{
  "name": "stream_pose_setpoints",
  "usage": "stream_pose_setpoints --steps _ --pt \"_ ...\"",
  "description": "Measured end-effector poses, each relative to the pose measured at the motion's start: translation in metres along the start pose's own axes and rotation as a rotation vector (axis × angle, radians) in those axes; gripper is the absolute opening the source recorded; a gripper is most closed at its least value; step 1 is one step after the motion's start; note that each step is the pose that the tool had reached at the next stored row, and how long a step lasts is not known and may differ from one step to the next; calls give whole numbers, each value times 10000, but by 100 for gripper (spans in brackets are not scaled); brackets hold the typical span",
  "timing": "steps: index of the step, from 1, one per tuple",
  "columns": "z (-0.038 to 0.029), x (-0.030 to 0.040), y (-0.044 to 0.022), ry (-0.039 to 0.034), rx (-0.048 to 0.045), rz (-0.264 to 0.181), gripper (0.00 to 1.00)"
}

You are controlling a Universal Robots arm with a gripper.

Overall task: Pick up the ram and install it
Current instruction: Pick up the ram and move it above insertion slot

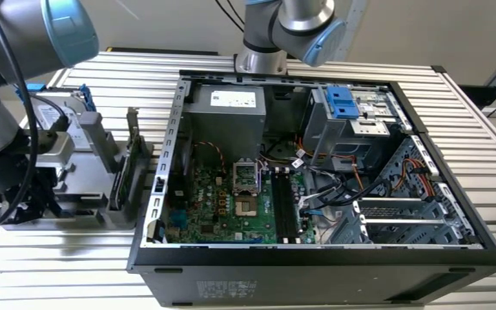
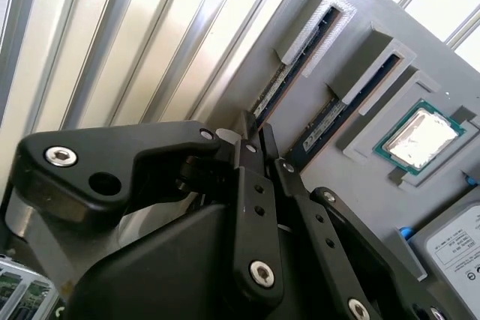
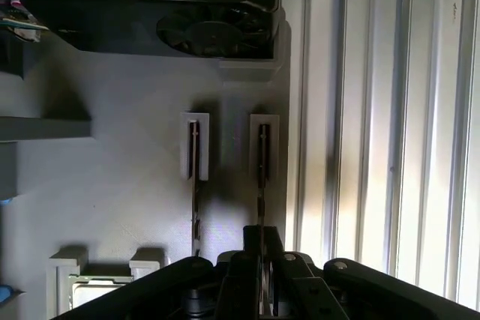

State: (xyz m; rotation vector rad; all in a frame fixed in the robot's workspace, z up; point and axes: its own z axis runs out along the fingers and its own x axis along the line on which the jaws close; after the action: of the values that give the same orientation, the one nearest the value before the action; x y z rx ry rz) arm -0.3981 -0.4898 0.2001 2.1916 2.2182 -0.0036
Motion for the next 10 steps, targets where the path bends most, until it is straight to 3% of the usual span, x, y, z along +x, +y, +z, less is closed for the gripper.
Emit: stream_pose_setpoints --steps 10 --pt "-74 -1 0 0 0 0 0"
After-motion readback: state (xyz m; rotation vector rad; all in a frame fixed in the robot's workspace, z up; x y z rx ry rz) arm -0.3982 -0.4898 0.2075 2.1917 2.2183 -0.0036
